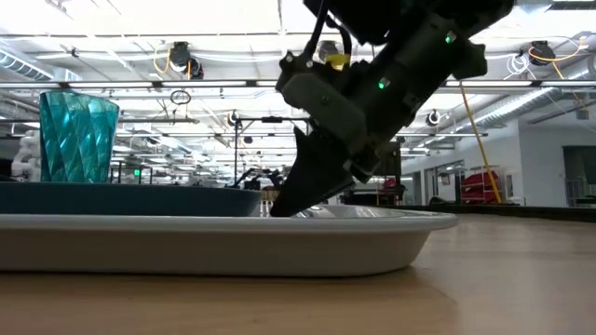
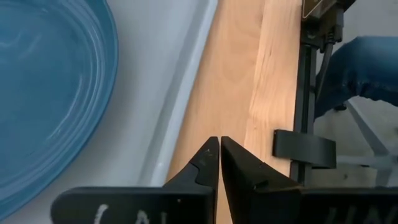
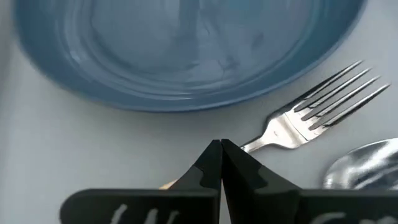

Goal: Pick and place plate/cup/fork/spoon on tray
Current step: Adjust the orange fork on the gray tray

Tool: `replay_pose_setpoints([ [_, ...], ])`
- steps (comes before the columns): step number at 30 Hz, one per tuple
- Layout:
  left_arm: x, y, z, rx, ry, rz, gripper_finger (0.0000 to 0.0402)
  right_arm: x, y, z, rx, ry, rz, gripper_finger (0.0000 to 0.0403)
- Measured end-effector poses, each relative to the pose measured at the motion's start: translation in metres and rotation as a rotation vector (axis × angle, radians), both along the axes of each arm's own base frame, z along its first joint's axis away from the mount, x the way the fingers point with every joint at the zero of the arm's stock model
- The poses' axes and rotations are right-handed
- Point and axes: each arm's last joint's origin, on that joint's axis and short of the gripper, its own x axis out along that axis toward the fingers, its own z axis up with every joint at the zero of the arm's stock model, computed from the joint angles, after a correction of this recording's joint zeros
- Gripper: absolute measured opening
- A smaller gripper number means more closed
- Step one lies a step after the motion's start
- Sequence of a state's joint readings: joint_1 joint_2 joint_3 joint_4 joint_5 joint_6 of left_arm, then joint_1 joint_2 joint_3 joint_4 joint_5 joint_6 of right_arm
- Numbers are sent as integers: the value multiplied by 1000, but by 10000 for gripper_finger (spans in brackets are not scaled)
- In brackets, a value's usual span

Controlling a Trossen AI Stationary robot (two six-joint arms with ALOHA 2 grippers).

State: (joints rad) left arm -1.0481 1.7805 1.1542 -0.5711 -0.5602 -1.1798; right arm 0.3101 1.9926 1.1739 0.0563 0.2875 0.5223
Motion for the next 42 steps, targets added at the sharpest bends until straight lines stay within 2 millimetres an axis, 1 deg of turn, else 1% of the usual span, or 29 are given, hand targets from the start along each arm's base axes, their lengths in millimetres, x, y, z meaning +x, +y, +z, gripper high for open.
replay_pose_setpoints([
  [6, 0, 0, 0, 11, -1, -13, 19, 2, -9, -1, -29, 11, 5, 0],
  [10, 0, 0, 0, 14, -7, -10, 19, 2, -16, -2, -7, 32, -45, 0],
  [19, 0, 0, 0, 13, -15, -6, 19, -2, -19, -4, 37, 54, -168, 0],
  [22, 1, -1, 1, 4, -21, -7, 19, -1, -18, -3, 39, 42, -181, 0],
  [25, 2, -2, 2, -6, -33, -15, 19, -5, -15, 5, 24, 38, -151, 0],
  [27, 2, -3, 2, -5, -42, -25, 19, -7, -11, 15, 12, 17, -112, 0],
  [29, 3, -4, 3, -1, -50, -32, 19, -10, -4, 27, 32, -5, -68, 0],
  [31, 3, -3, 3, 5, -53, -31, 19, -12, 3, 34, 77, -15, -19, 0],
  [35, 3, -3, 3, 10, -63, -27, 19, -16, 14, 34, 157, 11, 19, 0],
  [37, 3, -3, 3, 11, -65, -26, 19, -18, 19, 33, 168, 19, 34, 0],
  [42, 4, -3, 3, 8, -73, -21, 19, -21, 25, 20, 141, 76, 55, 0],
])
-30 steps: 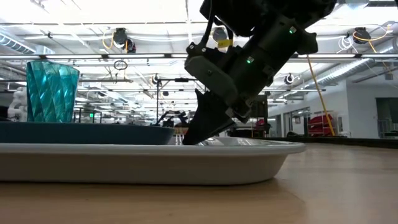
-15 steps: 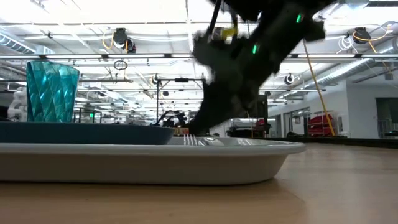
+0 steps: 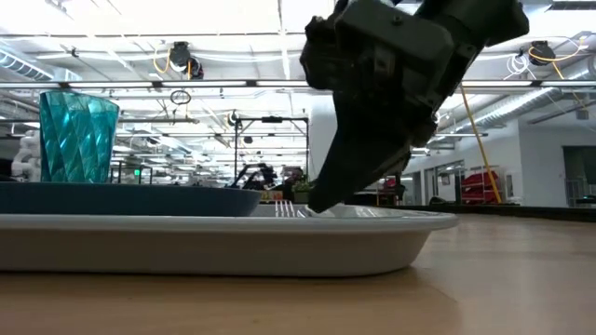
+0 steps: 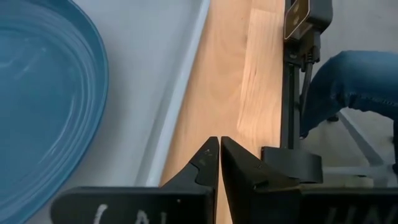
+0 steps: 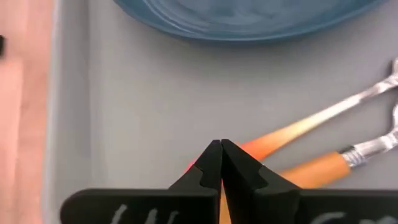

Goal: Pick and place plate/cup/fork/spoon on tray
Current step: Adjust the orange fork on the gray tray

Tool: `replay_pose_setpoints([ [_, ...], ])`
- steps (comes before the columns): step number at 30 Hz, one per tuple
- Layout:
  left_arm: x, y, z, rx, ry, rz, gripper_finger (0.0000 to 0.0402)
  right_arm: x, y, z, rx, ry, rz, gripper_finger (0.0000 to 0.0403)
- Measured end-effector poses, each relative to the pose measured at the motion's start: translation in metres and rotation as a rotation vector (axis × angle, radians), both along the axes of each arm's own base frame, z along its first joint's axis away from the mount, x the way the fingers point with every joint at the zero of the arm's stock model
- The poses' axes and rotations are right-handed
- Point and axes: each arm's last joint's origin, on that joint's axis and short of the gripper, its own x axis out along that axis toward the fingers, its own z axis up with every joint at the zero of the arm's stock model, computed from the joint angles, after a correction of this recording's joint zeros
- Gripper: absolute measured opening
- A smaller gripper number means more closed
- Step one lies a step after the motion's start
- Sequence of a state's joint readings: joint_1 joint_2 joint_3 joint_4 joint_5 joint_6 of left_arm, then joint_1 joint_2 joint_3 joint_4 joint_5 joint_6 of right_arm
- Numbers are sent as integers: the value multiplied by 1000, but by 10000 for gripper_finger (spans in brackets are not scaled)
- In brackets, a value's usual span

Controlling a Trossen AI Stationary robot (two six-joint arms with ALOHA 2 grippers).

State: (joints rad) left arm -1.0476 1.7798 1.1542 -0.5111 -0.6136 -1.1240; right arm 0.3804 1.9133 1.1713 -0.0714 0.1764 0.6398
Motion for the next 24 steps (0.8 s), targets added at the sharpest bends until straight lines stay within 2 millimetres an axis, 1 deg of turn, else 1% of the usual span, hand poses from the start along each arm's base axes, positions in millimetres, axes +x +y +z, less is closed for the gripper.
replay_pose_setpoints([
  [7, 2, -3, 2, -7, -22, -32, 19, -2, 2, -9, 3, 46, 12, 0],
  [13, 2, -3, 2, -1, -24, -41, 19, 3, 4, -20, 17, 47, -5, 0],
  [18, 2, -3, 2, 12, -27, -51, 19, 6, 5, -21, 23, 10, -13, 0],
  [24, 2, -3, 2, 26, -30, -61, 19, 10, 4, -21, 25, -40, -78, 0],
])
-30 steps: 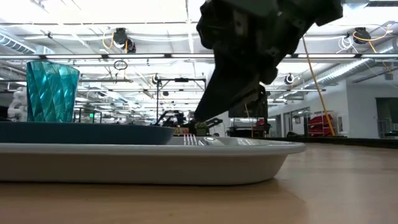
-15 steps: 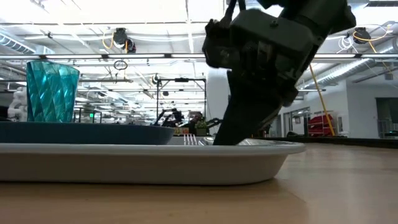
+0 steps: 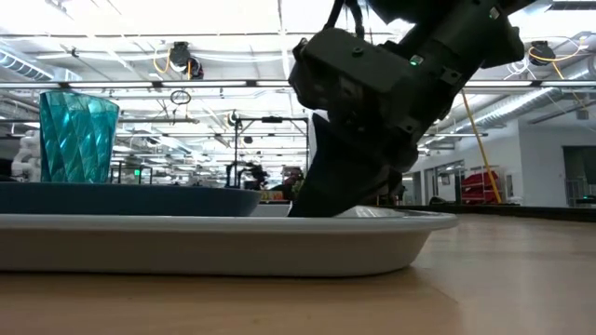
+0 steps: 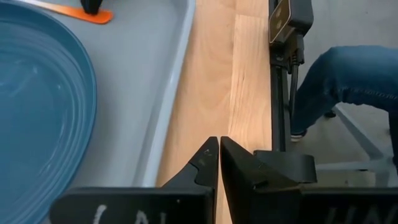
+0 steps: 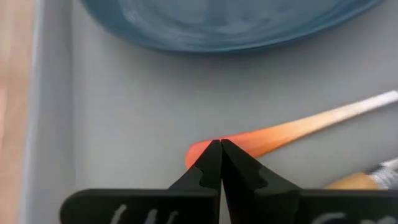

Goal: Pick and place plate/cup/fork/spoon on tray
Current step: Adjust the orange fork on the gray tray, then adjust the yellow spoon on the gray tray

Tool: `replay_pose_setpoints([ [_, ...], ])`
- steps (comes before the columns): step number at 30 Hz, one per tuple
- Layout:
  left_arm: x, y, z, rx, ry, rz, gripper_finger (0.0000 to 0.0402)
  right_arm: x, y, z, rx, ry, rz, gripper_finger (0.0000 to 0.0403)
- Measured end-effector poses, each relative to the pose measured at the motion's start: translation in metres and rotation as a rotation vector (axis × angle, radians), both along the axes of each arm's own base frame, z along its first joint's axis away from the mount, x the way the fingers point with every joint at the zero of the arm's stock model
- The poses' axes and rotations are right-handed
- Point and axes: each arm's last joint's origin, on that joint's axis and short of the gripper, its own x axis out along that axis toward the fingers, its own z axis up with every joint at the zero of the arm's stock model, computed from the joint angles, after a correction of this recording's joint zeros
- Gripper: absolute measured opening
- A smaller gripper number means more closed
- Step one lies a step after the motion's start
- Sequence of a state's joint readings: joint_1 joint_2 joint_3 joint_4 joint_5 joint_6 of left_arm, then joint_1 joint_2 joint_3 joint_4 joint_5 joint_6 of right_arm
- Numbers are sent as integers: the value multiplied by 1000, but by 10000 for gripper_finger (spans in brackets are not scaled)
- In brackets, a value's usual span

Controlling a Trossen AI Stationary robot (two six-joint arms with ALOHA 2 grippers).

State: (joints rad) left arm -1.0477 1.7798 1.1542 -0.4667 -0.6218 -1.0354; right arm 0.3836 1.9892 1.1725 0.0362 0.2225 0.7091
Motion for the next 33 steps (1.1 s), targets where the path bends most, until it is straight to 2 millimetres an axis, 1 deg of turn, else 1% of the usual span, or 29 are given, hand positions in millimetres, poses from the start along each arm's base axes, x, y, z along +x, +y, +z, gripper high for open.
replay_pose_setpoints([
  [6, 0, 0, 0, 8, -1, -9, 19, 1, -2, 0, -4, -6, -25, 0],
  [9, 0, 0, 0, 9, -1, -9, 19, 0, -3, 9, -34, -32, -21, 0],
  [10, 0, 0, 0, 10, -1, -9, 19, 0, -4, 15, -46, -52, -27, 0],
  [13, 0, 0, 0, 19, -7, -13, 19, -2, -8, 24, -108, -75, -48, 0],
  [17, 1, 0, 0, 29, -20, -16, 19, -3, -20, 25, -172, -36, -95, 0],
  [21, 2, 1, 1, 45, -55, 5, 19, -8, -36, 19, -191, 73, -147, 0],
  [23, 4, 1, 2, 44, -72, 13, 19, -11, -41, 16, -201, 126, -167, 0],
  [27, 14, 3, 5, 42, -111, 16, 19, -14, -44, 14, -223, 164, -173, 0],
  [33, 42, 15, 11, 6, -181, 82, 19, -13, -43, 11, -228, 89, -190, 0],
])
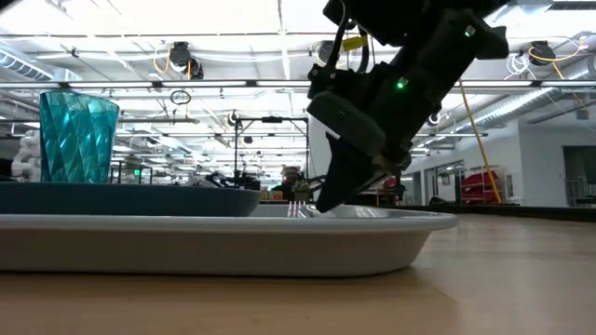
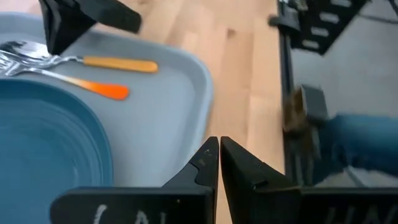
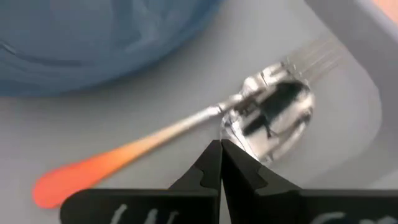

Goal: Pick and place plate/cup/fork/spoon on tray
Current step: Adjust the yellow spoon on the gray tray

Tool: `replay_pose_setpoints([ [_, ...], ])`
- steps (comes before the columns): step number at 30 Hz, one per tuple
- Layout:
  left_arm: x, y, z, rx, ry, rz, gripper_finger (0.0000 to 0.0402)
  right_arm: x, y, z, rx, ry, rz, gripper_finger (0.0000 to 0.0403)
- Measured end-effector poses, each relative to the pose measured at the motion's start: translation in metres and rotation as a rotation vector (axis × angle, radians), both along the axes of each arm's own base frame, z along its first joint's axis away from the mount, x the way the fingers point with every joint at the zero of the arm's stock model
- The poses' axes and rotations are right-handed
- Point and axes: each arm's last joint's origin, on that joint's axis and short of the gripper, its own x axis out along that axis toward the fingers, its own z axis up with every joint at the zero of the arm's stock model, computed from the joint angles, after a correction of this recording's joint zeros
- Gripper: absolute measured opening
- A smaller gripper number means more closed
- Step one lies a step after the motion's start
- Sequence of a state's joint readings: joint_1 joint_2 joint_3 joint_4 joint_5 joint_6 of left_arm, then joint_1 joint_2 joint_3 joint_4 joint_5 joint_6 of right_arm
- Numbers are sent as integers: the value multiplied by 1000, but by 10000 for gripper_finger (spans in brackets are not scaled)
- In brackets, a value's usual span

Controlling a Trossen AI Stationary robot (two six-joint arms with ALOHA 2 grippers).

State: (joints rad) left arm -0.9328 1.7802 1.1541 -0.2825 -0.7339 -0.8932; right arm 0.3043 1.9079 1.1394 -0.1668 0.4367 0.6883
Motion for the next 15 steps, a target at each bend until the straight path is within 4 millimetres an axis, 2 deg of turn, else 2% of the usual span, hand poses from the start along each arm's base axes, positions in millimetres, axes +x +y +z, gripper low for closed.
replay_pose_setpoints([
  [8, 26, 20, 2, -11, -8, 56, 19, 0, 1, -6, 5, -118, 26, 0],
  [15, 34, 26, 2, 7, -13, 62, 19, -5, 0, -12, -1, -96, 25, 0],
])
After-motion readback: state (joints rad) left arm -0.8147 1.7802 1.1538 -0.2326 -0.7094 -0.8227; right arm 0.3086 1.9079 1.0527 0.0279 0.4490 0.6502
